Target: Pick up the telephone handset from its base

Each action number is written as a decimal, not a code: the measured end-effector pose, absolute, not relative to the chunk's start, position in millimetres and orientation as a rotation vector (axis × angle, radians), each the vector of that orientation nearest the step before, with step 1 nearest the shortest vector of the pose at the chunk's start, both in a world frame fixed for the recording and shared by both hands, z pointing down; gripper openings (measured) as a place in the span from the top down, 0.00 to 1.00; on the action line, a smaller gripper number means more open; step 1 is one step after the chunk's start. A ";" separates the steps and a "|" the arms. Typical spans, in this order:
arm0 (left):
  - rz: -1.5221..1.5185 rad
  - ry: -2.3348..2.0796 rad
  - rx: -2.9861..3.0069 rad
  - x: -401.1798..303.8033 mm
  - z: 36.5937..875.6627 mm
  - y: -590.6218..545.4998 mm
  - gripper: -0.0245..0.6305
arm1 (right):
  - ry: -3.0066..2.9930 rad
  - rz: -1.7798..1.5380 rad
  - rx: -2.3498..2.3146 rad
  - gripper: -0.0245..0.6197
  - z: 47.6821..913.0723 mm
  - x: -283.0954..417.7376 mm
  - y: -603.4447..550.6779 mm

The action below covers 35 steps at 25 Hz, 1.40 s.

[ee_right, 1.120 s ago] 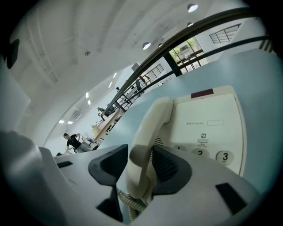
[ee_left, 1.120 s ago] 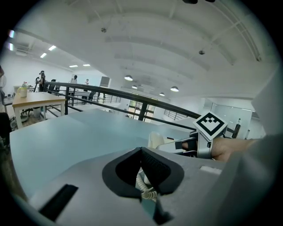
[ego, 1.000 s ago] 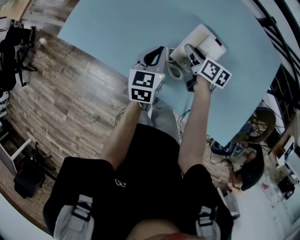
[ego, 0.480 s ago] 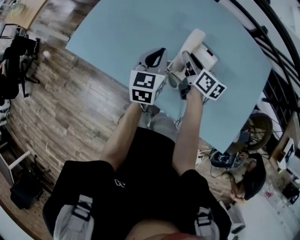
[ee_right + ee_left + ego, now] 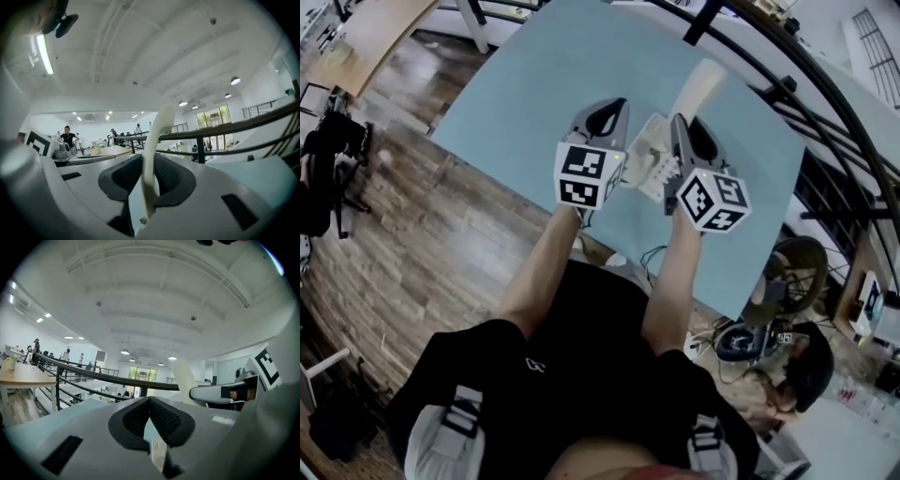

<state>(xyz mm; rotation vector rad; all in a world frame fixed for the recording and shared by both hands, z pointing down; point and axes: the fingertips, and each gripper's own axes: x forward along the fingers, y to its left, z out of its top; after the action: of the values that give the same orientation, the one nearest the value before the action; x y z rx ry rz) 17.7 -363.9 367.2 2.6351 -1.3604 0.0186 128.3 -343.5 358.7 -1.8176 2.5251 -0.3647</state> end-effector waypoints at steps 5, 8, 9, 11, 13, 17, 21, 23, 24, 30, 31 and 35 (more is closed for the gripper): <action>-0.051 -1.330 2.711 30.6 338.6 -370.5 0.96 | 2.498 -0.182 -1.903 0.84 326.6 145.1 -339.0; -0.070 -1.287 2.728 39.2 334.6 -366.7 0.96 | 2.472 -0.156 -1.972 0.84 327.2 157.2 -333.6; -0.078 -1.265 2.733 42.8 332.8 -364.5 0.96 | 2.470 -0.145 -2.000 0.84 328.6 160.5 -331.8; -0.092 -1.229 2.748 49.6 329.7 -361.5 0.96 | 2.472 -0.129 -2.024 0.84 330.8 163.7 -329.8; -0.089 -1.209 2.760 54.6 330.4 -360.8 0.96 | 2.484 -0.115 -2.033 0.84 335.1 163.6 -330.2; -0.069 -1.182 2.763 58.5 337.6 -361.5 0.96 | 2.508 -0.115 -2.049 0.84 345.5 161.6 -331.2; -0.066 -1.180 2.762 62.1 336.9 -357.3 0.96 | 2.503 -0.117 -2.048 0.84 344.0 167.0 -325.1; -0.063 -1.177 2.763 64.4 337.1 -355.7 0.96 | 2.497 -0.114 -2.056 0.84 343.4 170.4 -323.1; -0.063 -1.175 2.763 64.3 337.9 -355.9 0.96 | 2.494 -0.114 -2.061 0.84 343.8 170.7 -323.3; -0.082 -1.178 2.750 52.1 338.6 -362.5 0.96 | 2.496 -0.098 -2.069 0.84 343.6 162.9 -328.7; -0.081 -1.181 2.748 51.3 338.7 -362.9 0.96 | 2.495 -0.096 -2.069 0.84 343.2 162.6 -328.5; -0.080 -1.182 2.748 55.5 337.4 -360.1 0.96 | 2.495 -0.085 -2.069 0.84 340.7 168.2 -326.6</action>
<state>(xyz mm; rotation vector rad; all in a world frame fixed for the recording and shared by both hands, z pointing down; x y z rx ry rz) 55.5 -360.1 337.4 2.7477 -1.1818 -0.0803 168.2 -326.6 340.7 -2.0685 2.4948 -0.0851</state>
